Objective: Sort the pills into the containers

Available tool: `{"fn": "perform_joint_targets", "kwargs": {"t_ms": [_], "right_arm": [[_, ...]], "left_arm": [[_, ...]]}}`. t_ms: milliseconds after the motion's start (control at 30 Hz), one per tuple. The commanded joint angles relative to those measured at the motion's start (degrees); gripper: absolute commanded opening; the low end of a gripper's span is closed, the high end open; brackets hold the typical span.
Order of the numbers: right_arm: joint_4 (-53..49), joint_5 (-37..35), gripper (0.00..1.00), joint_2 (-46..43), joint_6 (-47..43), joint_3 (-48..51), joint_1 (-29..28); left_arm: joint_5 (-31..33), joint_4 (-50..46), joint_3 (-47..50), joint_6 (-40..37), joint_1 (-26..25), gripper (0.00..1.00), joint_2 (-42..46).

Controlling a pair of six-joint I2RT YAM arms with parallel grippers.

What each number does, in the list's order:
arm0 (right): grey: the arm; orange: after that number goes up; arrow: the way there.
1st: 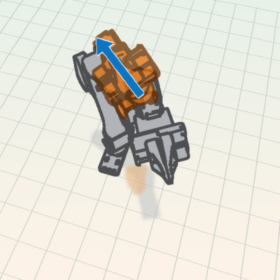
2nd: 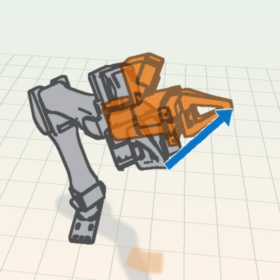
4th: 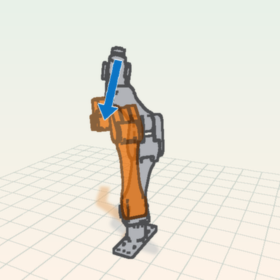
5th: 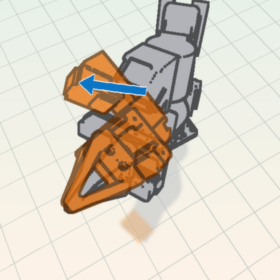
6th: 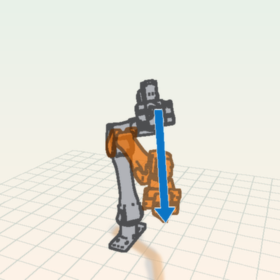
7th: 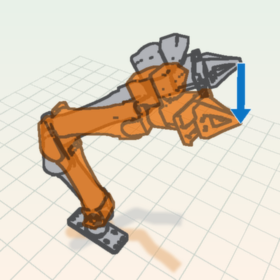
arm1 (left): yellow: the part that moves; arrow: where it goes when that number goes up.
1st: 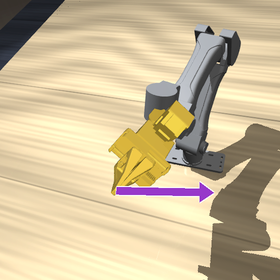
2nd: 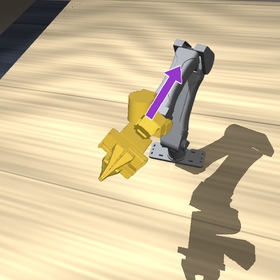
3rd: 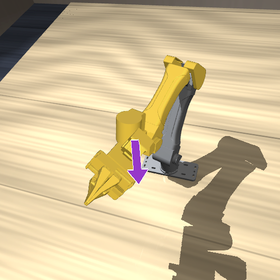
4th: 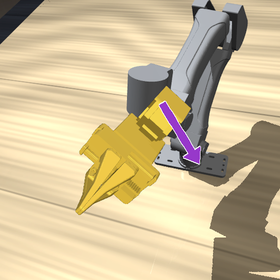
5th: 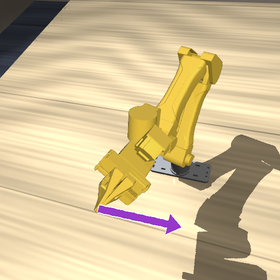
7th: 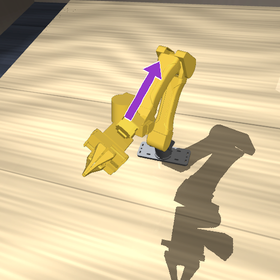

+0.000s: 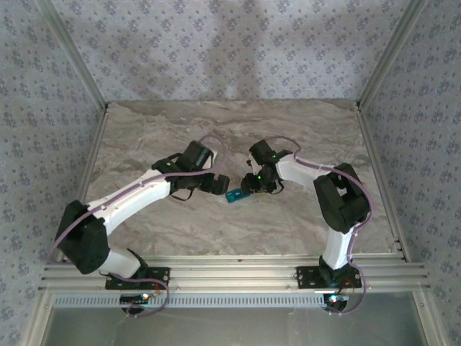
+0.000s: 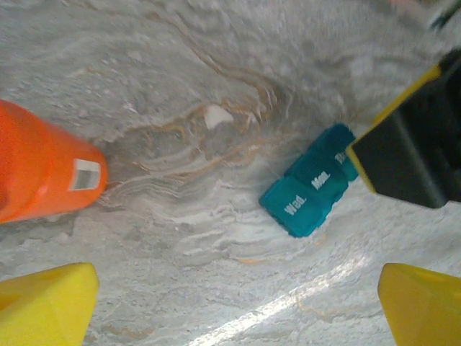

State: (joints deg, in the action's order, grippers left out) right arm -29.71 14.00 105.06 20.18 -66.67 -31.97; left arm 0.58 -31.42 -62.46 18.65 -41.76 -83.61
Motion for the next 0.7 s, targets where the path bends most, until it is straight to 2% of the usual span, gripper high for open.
{"fn": "perform_joint_targets", "kwargs": {"t_ms": [0,200,667], "right_arm": [[-0.83,-0.13,0.53,2.87,0.99,1.14,-0.5],[-0.86,0.23,0.52,3.31,1.5,1.11,-0.57],[-0.61,0.58,0.51,3.84,1.88,1.28,-0.74]], "left_arm": [[2.85,-0.64,-0.33,-4.71,-2.23,0.99,-2.71],[4.79,-0.27,-2.05,-9.26,-5.34,0.99,-8.34],[7.27,1.98,-3.15,-11.9,-5.57,0.99,-15.02]]}}
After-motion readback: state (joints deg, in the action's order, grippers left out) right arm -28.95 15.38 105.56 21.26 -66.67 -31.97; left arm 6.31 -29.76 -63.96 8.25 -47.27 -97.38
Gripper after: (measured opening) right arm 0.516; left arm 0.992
